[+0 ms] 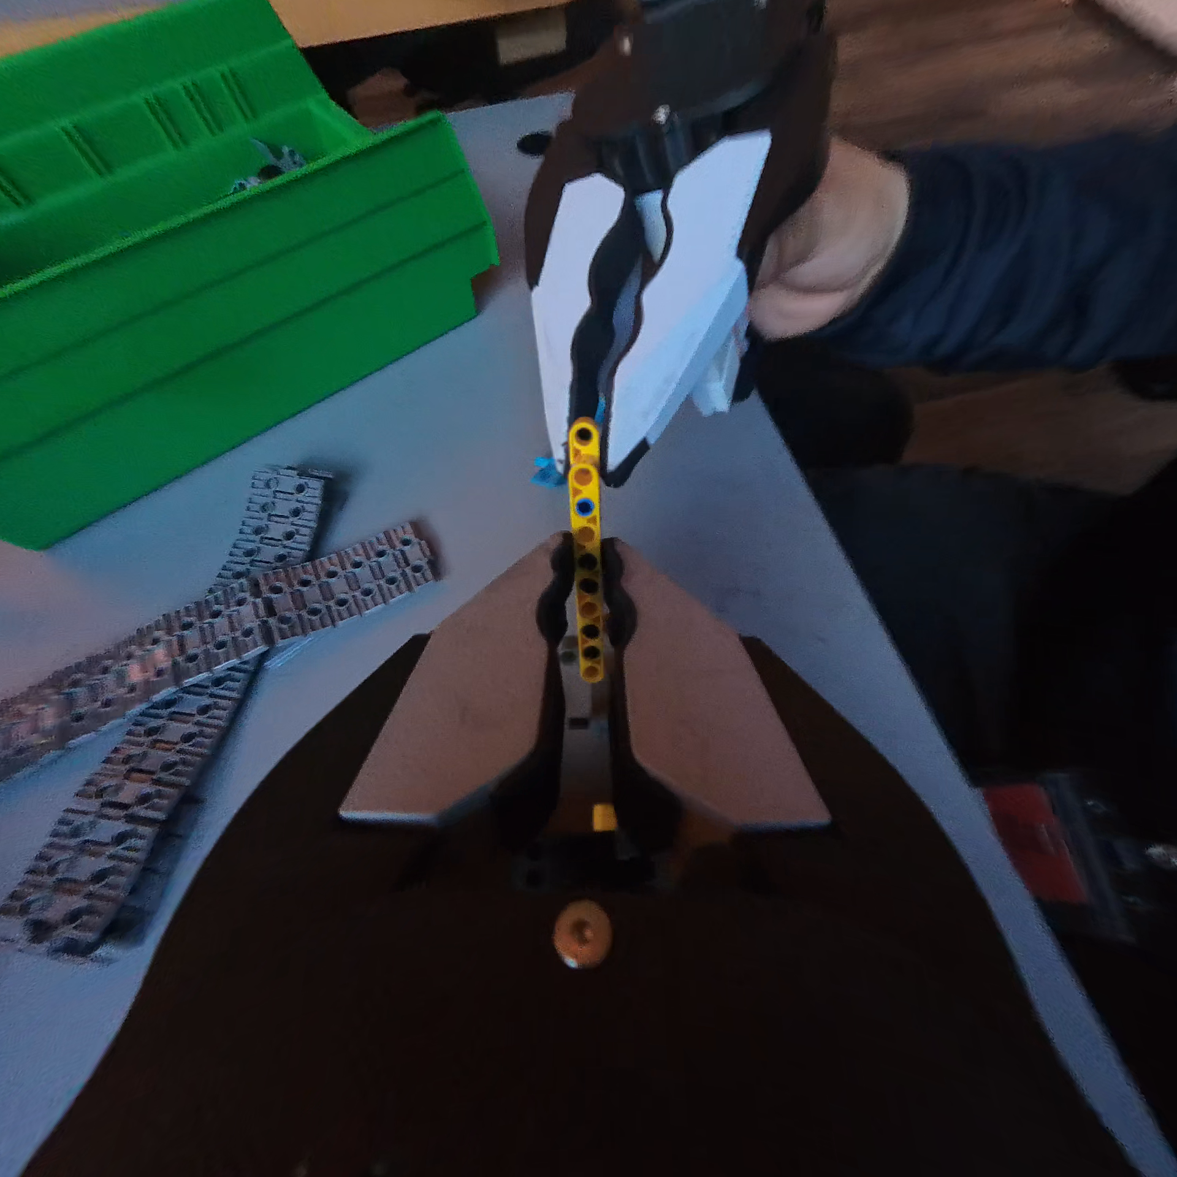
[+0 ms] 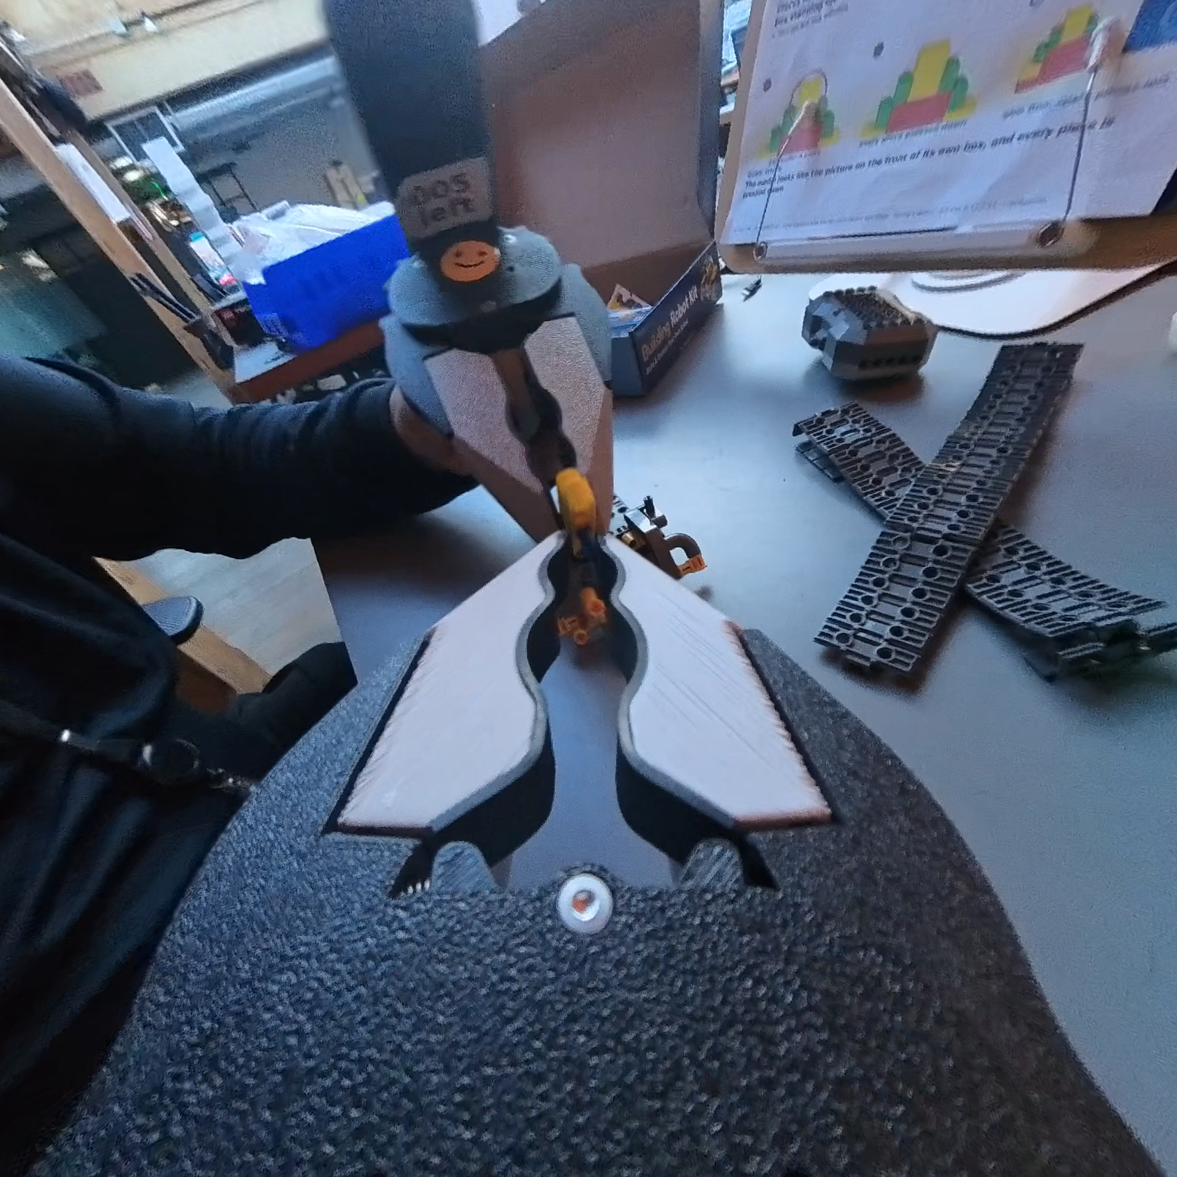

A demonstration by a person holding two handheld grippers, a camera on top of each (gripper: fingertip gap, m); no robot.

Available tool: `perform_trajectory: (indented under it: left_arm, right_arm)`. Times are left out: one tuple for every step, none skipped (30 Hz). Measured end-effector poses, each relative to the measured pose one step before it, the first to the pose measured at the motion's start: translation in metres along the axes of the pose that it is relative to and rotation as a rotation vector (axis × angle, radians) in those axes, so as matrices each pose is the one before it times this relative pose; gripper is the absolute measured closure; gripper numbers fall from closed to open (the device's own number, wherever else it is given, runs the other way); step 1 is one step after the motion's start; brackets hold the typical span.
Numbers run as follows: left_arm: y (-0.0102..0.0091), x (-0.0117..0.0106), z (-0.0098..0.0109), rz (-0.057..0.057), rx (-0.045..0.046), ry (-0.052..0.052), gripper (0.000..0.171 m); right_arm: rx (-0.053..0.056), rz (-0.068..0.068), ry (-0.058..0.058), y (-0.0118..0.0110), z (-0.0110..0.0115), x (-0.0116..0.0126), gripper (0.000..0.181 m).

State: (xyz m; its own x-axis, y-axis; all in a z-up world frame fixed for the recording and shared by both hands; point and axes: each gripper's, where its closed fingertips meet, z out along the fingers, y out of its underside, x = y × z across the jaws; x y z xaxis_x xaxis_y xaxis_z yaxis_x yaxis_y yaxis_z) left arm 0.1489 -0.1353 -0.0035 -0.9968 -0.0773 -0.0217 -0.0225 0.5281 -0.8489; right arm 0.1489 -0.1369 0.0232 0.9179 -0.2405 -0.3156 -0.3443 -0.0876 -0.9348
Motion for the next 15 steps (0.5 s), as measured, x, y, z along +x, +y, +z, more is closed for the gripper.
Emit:
perform_trajectory:
  left_arm:
    - [-0.00571, 0.00286, -0.00213, -0.0595, 0.04306, 0.0480, 0.166]
    - [-0.00462, 0.00167, -0.00221, -0.0633, 0.04230, 0.0456, 0.166]
    - [-0.00232, 0.00014, -0.00216, -0.0502, 0.02984, 0.0346, 0.167]
    - [-0.00127, -0.00024, -0.00195, -0.0348, 0.02402, 0.0262, 0.167]
    - [0.00051, 0.00076, -0.00107, -0.0261, 0.00910, 0.0258, 0.167]
    - [0.00184, 0.00129, 0.00016, -0.0138, -0.00325, 0.0208, 0.167]
    - [0.00104, 0.00107, 0.00073, -0.0042, -0.00024, 0.0111, 0.167]
    - [0.00020, 0.00264, 0.00138, -0.0048, 0.00097, 0.0191, 0.167]
    - [0.00017, 0.00203, 0.00156, -0.0090, -0.00169, 0.0153, 0.167]
    - [0.00097, -0.00067, 0.00134, -0.0040, -0.00611, -0.0031, 0.167]
    - [0.00206, -0.00074, 0.00133, 0.0030, -0.01245, -0.0059, 0.167]
    - [0.00200, -0.00040, 0.00122, 0.0025, -0.01069, -0.0037, 0.166]
    - [0.00107, -0.00045, 0.00080, -0.0007, -0.00425, -0.0044, 0.167]
    - [0.00022, 0.00010, 0.00054, -0.0046, 0.00085, 0.0011, 0.167]
    - [-0.00017, 0.00054, 0.00050, -0.0074, 0.00193, 0.0061, 0.167]
  right_arm:
    - [-0.0030, -0.0245, 0.0063, -0.00005, -0.00386, -0.00026, 0.176]
    - [-0.0200, -0.0341, 0.0152, 0.00180, -0.00308, 0.00016, 0.176]
    - [-0.0322, -0.0423, 0.0221, 0.00267, -0.00155, -0.00007, 0.177]
    - [-0.0401, -0.0472, 0.0305, 0.00297, -0.00019, 0.00026, 0.177]
    - [-0.0422, -0.0485, 0.0432, 0.00273, 0.00048, 0.00203, 0.175]
    - [-0.0395, -0.0479, 0.0442, 0.00214, 0.00095, 0.00208, 0.174]
    - [-0.0380, -0.0446, 0.0348, 0.00171, 0.00141, 0.00107, 0.173]
    - [-0.0331, -0.0394, 0.0341, 0.00071, 0.00143, 0.00137, 0.170]
    - [-0.0250, -0.0396, 0.0279, -0.00035, 0.00132, 0.00052, 0.169]
    - [-0.0200, -0.0410, 0.0149, -0.00067, 0.00138, -0.00159, 0.169]
    - [-0.0180, -0.0351, 0.0107, -0.00081, 0.00143, -0.00184, 0.169]
    - [-0.0184, -0.0279, 0.0096, -0.00011, 0.00152, -0.00150, 0.169]
    - [-0.0187, -0.0235, 0.0060, 0.00063, 0.00169, -0.00152, 0.169]
    - [-0.0125, -0.0189, 0.0002, 0.00028, 0.00192, -0.00201, 0.169]
    - [-0.0036, -0.0127, -0.0007, -0.00036, 0.00180, -0.00178, 0.170]
